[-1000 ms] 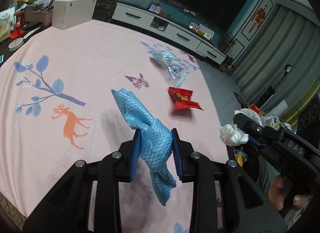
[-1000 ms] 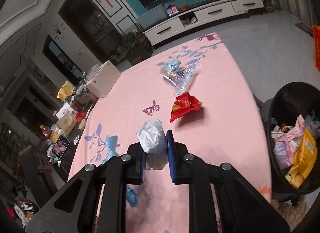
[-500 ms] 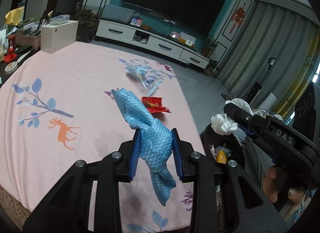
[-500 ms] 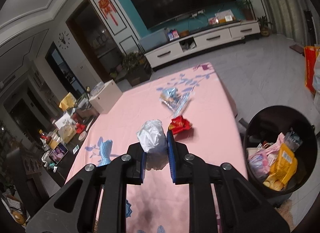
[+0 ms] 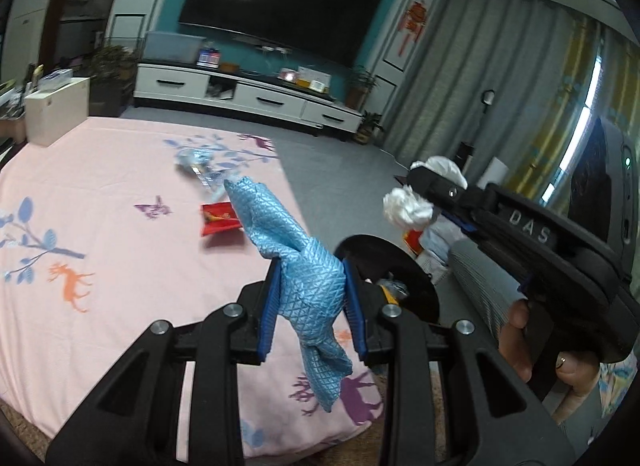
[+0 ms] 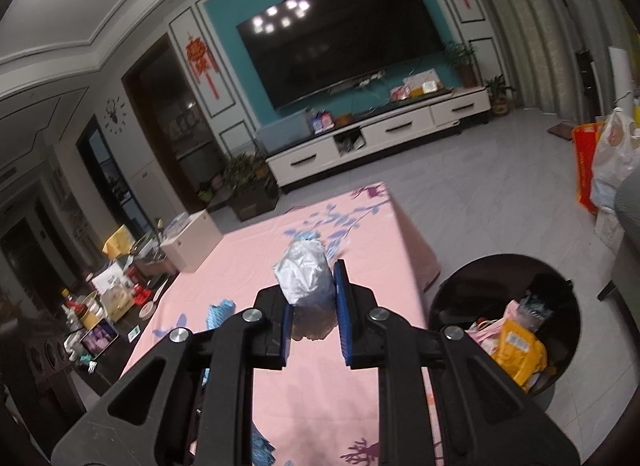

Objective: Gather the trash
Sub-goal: 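Carry the blue cloth and white tissue over the black bin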

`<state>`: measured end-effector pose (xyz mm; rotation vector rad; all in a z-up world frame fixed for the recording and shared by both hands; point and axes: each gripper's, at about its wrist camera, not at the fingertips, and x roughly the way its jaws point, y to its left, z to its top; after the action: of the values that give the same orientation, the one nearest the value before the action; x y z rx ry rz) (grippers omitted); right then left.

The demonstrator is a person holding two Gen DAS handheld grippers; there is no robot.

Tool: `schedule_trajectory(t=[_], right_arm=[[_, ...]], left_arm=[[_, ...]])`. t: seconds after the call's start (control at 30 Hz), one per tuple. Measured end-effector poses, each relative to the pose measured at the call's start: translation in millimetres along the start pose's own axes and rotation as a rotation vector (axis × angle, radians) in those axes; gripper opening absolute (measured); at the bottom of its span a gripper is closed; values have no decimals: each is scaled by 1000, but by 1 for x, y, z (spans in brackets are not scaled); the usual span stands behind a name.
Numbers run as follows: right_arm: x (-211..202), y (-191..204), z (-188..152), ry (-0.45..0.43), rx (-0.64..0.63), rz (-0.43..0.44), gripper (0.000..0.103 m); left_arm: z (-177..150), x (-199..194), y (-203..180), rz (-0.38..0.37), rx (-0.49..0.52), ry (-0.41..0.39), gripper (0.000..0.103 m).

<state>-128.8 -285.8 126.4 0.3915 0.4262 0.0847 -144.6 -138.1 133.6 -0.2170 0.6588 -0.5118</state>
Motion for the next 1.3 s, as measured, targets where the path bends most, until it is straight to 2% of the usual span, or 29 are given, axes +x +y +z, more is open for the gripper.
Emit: schedule_trajectory(t=[0.43, 0.63, 1.0, 1.13, 1.3], right_arm=[[-34, -47, 9, -123, 90, -139, 20], [-42, -74, 10, -146, 144, -201, 20], [-37, -136, 2, -119, 286, -330, 20], [-27, -162, -2, -97, 383, -355, 20], [-9, -187, -10, -32, 443, -406, 20]], left_arm=[[4, 47, -38, -82, 40, 74, 31], [3, 77, -61, -136, 77, 121, 31], [-5, 131, -99, -198, 128, 214, 31], [-2, 157, -97, -241, 86, 275, 31], [-3, 189, -92, -276, 33, 344, 31]])
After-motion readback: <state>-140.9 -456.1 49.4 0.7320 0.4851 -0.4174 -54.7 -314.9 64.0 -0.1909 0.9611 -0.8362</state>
